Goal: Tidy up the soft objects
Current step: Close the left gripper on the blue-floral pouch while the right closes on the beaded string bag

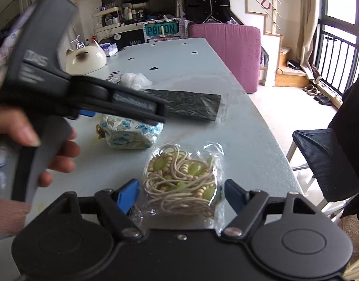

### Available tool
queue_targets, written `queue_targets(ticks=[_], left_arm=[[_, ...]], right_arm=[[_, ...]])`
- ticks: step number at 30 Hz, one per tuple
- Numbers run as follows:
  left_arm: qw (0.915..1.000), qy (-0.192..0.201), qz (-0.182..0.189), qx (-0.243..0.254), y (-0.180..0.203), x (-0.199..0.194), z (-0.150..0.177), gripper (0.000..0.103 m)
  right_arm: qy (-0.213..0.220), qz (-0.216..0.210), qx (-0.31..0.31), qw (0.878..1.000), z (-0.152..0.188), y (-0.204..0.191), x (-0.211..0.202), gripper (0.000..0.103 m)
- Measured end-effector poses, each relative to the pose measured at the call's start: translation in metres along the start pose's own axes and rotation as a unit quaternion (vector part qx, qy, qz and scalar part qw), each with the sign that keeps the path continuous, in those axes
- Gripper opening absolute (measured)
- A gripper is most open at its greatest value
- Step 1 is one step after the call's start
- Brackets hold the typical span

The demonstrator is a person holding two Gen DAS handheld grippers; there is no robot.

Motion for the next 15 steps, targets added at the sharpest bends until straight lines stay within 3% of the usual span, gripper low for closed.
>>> queue_targets(ticks=[8, 15], left_arm=[[0.9992, -0.032, -0.019, -0.015, -0.004, 0.023, 0.010, 0.103], [0.9978, -0.036, 0.005, -0.056, -0.001, 0.030, 0.012, 0.103]], right_arm=[[0.011, 0.004, 0.001, 1.000, 0.007, 0.001, -0.010, 0.072], [0.015, 0.011, 0.017, 1.000, 0.014, 0.004, -0.017, 0.072]])
Point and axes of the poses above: each gripper's, at about its wrist camera, not at the fingertips, and x roughly the way its jaws point, y to its right, z to its underside, the point moved 10 cm from there along x, roughly the way its jaws point, and after that the axes turned 14 degrees about -x, right-handed, at the moved point
